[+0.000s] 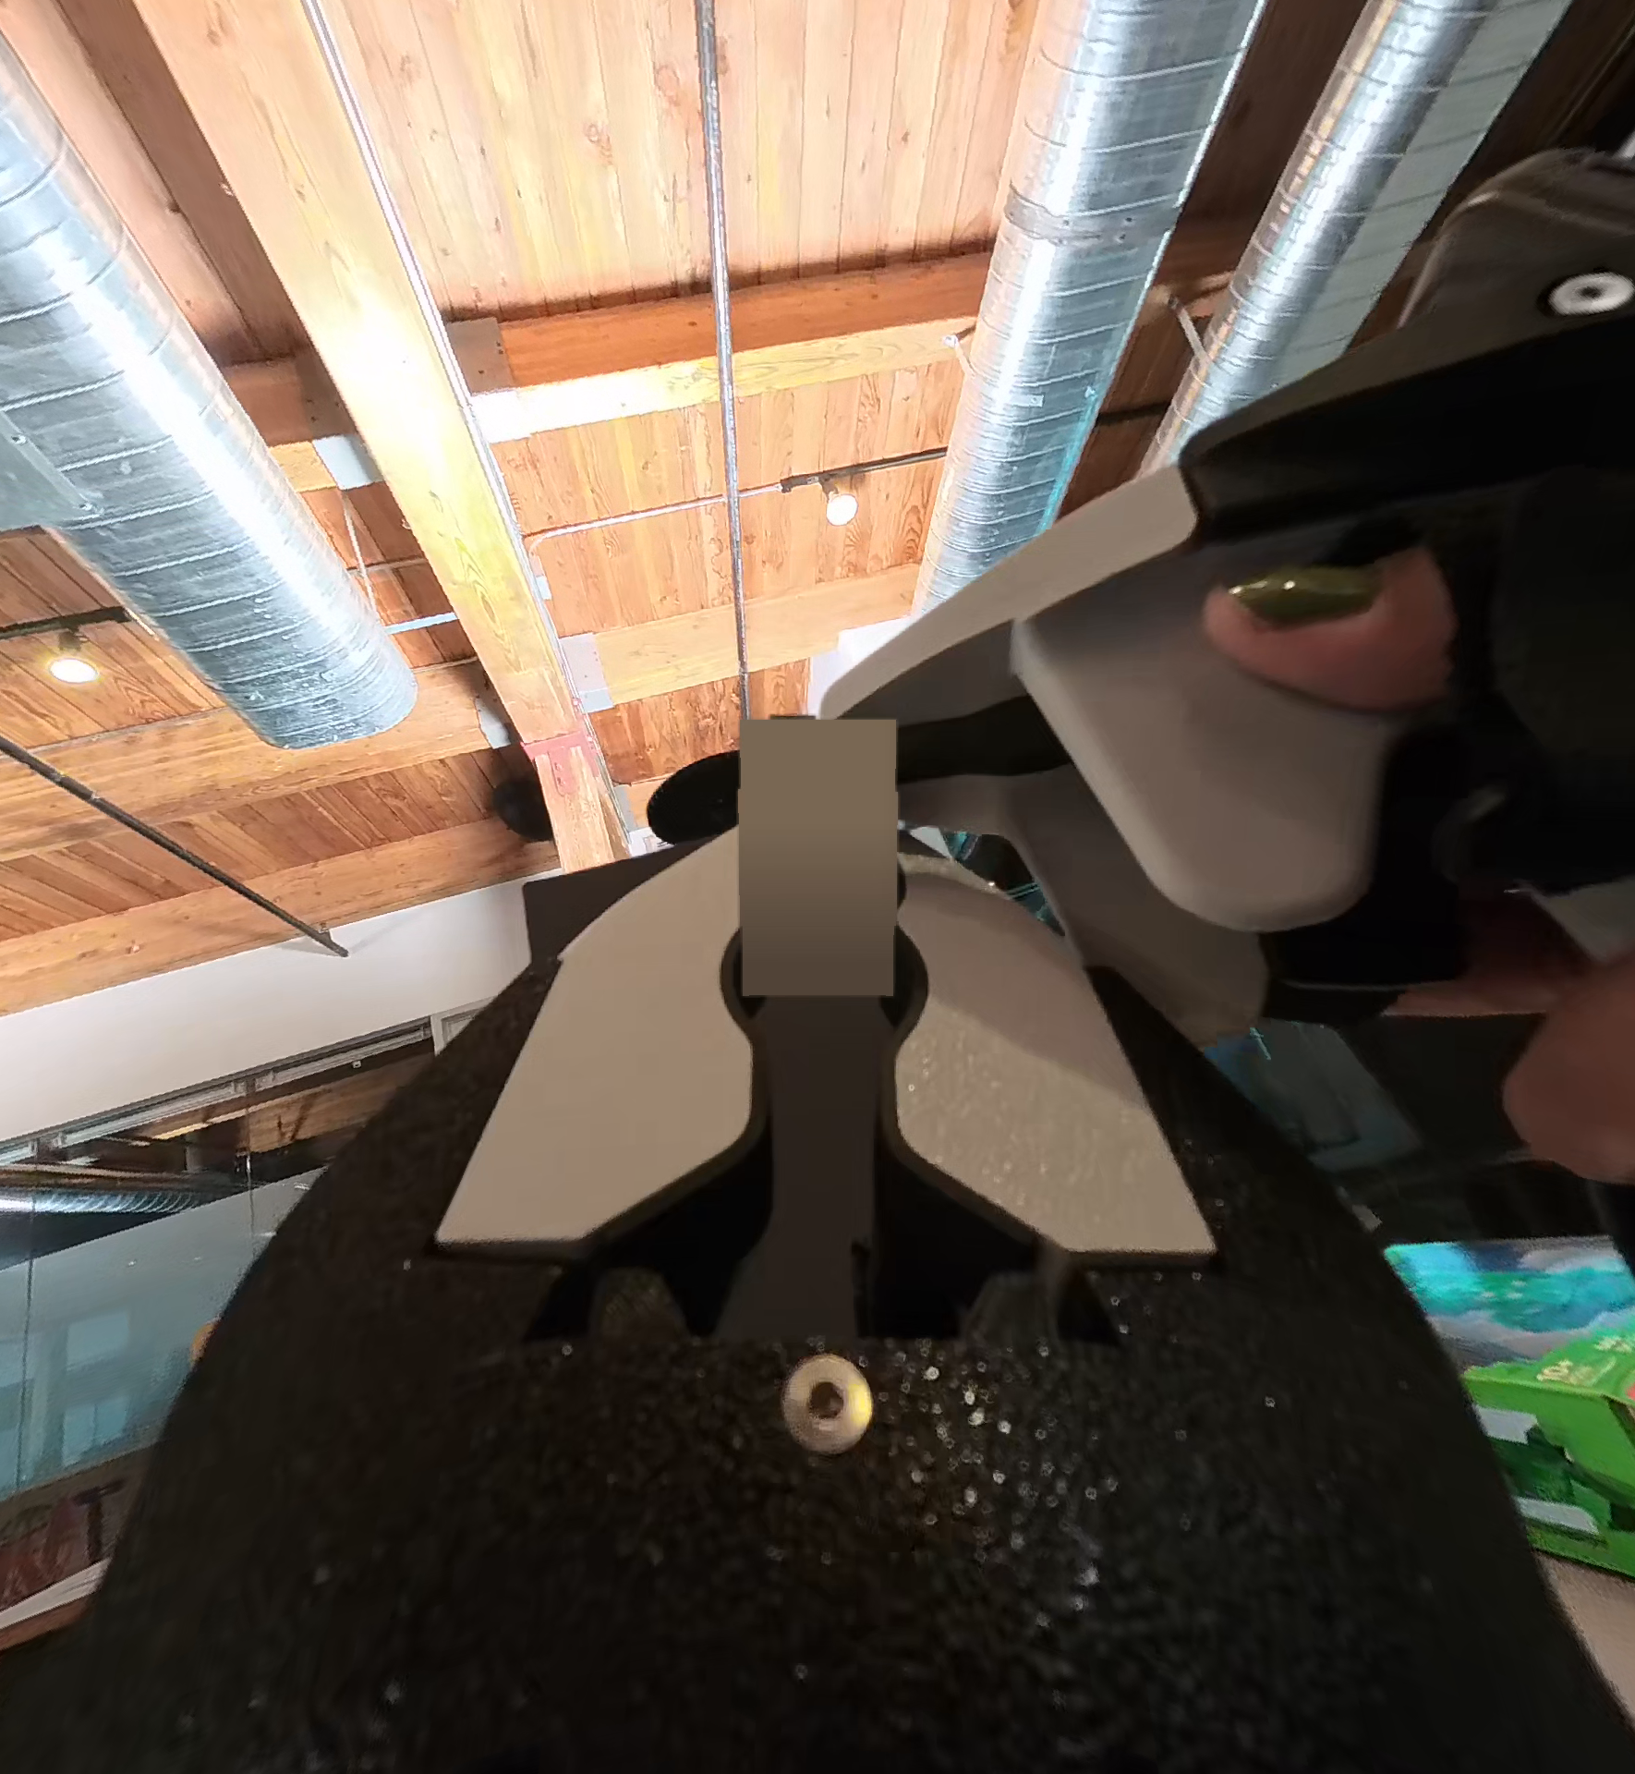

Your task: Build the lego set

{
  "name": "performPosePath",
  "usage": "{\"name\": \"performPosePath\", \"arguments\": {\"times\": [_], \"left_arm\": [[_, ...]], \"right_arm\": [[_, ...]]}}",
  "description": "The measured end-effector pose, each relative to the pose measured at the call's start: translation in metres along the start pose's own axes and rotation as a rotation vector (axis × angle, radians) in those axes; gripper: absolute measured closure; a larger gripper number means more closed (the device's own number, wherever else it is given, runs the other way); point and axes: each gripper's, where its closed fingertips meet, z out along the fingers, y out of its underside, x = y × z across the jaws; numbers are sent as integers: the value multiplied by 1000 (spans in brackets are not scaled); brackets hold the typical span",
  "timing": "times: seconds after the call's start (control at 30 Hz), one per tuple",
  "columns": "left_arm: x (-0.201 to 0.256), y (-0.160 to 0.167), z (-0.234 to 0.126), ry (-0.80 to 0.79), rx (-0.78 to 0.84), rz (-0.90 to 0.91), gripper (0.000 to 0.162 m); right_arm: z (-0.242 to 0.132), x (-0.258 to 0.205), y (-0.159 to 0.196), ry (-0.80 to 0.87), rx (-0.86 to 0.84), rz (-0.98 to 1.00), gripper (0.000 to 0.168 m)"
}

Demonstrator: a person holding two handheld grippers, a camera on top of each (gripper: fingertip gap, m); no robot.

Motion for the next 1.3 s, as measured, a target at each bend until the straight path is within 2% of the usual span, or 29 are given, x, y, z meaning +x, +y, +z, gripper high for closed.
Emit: {"name": "performPosePath", "arguments": {"times": [0.3,1.3], "left_arm": [[-26,-2,-4,-67,6,15,144],[-22,3,-4,-62,4,-35,144]], "right_arm": [[24,-5,2,28,-204,-139,161],[24,0,3,77,-252,-184,160]]}}
